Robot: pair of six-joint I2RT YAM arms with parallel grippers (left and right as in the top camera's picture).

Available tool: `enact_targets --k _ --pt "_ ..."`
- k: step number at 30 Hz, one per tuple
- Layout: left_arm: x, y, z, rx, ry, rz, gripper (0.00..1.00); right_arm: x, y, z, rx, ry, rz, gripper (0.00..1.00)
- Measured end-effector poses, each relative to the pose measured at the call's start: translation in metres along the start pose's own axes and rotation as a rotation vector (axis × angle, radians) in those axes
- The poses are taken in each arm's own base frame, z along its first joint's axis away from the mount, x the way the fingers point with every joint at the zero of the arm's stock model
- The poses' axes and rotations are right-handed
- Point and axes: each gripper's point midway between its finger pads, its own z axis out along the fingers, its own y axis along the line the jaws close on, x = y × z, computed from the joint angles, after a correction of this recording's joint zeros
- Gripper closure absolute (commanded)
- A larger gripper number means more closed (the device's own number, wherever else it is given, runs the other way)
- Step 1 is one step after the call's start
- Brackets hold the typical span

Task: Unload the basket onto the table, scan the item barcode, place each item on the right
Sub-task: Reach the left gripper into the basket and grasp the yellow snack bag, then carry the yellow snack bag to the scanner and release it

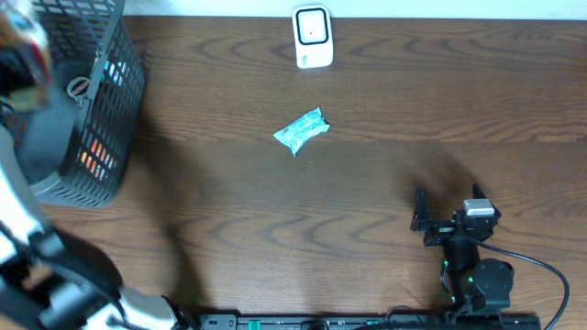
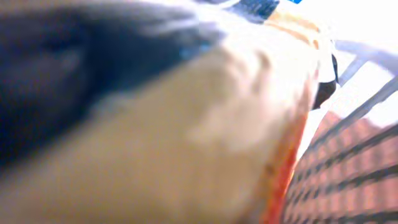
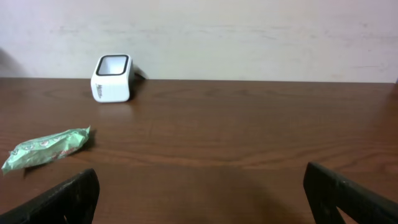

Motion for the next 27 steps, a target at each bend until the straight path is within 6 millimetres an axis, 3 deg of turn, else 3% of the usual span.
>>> enact_targets --k 2,6,11,14,17,19,23,24,27 --pt "-0.047 -0.011 -0.041 -0.002 -0.151 -0.022 0.93 0.000 0.000 0.000 0.000 0.000 0.000 0.01" --pt "-0.107 -0.031 -0.114 0.022 -0.369 -0.101 0.93 0.000 0.000 0.000 0.000 0.000 0.000 0.01" --pt "-0.135 -0.057 -0.170 0.134 -0.479 -0.392 0.93 0.000 0.000 0.000 0.000 0.000 0.000 0.01" --pt "-0.140 -0.094 -0.184 0.277 -0.466 -0.487 0.93 0.000 0.000 0.000 0.000 0.000 0.000 0.01" --pt "-0.127 -0.151 -0.184 0.439 -0.348 -0.529 0.93 0.000 0.000 0.000 0.000 0.000 0.000 0.01" --pt "-0.105 -0.189 -0.179 0.520 -0.213 -0.556 0.93 0.000 0.000 0.000 0.000 0.000 0.000 0.01" --pt "-0.036 -0.270 -0.163 0.594 0.136 -0.580 0.93 0.000 0.000 0.000 0.002 0.000 0.000 0.01" --pt "-0.030 -0.273 -0.161 0.586 0.161 -0.583 0.93 0.000 0.000 0.000 0.001 0.001 0.000 0.01" --pt "0.015 -0.311 -0.142 0.535 0.332 -0.543 0.93 0.000 0.000 0.000 0.002 0.000 0.000 0.01"
